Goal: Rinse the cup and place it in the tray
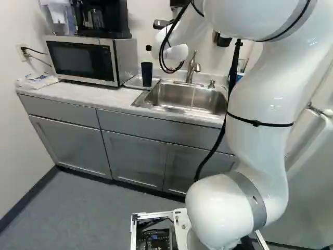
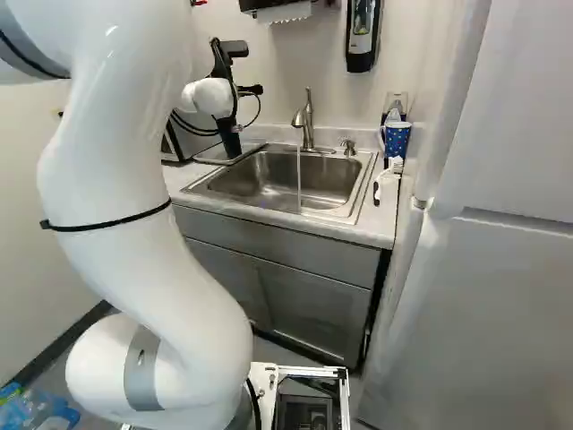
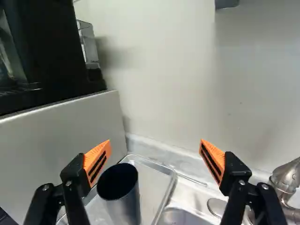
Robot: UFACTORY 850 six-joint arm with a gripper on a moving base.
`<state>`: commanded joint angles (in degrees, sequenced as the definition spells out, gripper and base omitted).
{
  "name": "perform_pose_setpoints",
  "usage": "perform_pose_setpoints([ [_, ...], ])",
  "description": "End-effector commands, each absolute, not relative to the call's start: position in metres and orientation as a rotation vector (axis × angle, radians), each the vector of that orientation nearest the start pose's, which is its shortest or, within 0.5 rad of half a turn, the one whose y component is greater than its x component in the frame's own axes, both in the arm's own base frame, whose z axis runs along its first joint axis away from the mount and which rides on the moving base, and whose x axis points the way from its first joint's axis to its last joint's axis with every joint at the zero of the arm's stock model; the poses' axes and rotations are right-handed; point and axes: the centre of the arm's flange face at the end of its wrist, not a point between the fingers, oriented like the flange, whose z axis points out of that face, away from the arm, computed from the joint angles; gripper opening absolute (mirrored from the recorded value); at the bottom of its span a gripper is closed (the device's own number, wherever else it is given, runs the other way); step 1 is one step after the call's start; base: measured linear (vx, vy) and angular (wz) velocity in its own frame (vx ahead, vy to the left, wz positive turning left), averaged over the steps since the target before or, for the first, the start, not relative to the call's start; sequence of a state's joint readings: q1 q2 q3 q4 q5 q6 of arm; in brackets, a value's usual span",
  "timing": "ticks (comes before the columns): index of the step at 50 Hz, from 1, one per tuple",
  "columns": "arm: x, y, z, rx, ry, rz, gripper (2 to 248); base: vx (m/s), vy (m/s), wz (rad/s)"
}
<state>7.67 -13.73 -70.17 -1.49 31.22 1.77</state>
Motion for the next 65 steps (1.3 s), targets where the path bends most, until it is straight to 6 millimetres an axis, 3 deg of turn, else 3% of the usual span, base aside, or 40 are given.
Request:
perform_pose_setpoints([
  [31,0.614,0.047,0.657,-2.233,-0.087,-2.114,247,0.000,0.000,0.000],
  [65,0.630,0.009,0.685,-2.289,-0.017,-2.122,247,0.000,0.000,0.000],
])
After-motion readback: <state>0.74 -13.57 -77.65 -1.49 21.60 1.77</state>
